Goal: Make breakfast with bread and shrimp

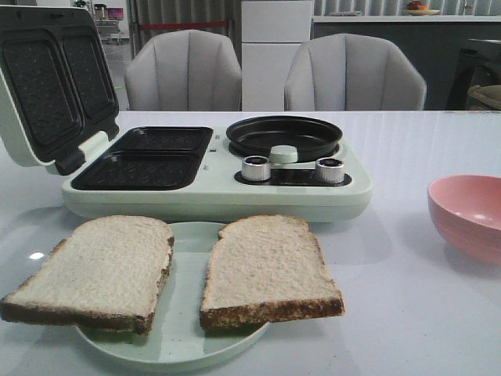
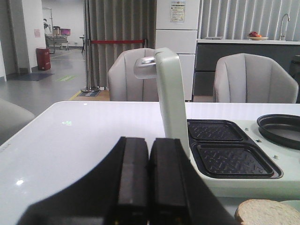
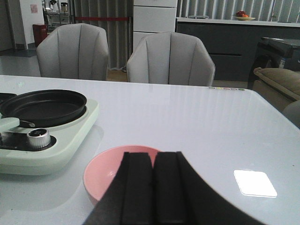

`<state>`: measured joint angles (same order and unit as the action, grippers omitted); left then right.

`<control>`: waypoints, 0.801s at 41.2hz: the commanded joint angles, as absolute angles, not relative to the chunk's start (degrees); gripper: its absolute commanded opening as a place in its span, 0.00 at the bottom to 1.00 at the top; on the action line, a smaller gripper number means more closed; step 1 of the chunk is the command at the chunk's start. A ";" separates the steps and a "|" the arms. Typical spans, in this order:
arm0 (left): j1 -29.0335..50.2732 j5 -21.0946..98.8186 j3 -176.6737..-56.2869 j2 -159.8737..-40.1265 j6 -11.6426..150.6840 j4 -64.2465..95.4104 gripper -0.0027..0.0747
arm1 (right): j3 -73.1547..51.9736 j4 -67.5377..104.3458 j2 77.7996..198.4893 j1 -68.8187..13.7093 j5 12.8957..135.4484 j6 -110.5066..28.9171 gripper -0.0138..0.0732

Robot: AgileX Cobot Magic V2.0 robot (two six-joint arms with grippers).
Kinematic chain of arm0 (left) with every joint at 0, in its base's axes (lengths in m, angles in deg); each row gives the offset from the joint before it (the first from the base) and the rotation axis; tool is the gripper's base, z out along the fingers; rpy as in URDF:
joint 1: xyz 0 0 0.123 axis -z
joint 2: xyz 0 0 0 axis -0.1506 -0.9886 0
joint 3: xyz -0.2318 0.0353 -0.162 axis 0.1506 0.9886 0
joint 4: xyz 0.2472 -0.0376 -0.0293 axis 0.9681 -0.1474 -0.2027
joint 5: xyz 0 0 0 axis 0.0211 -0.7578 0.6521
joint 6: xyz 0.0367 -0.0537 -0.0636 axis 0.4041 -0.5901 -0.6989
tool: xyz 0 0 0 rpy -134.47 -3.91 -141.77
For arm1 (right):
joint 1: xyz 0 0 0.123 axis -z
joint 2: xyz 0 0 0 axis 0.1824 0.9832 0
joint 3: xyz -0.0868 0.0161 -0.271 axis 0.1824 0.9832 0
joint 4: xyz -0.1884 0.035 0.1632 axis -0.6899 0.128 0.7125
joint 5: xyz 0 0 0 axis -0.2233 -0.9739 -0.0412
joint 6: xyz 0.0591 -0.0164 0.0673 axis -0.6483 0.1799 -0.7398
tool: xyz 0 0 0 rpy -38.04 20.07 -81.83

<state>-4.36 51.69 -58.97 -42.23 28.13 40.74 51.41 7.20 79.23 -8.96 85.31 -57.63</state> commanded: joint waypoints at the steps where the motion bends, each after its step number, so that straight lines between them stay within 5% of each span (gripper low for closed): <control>1: -4.30 56.76 -58.60 -41.03 28.08 40.28 0.16 | 50.42 7.27 77.89 -9.03 90.58 -57.36 0.21; 33: -4.30 60.32 -58.60 -41.03 28.08 40.40 0.16 | 50.42 7.27 77.89 -9.03 90.71 -57.36 0.21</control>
<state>-4.36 52.96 -58.97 -42.23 28.13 40.74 51.41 7.20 79.23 -8.96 85.31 -57.63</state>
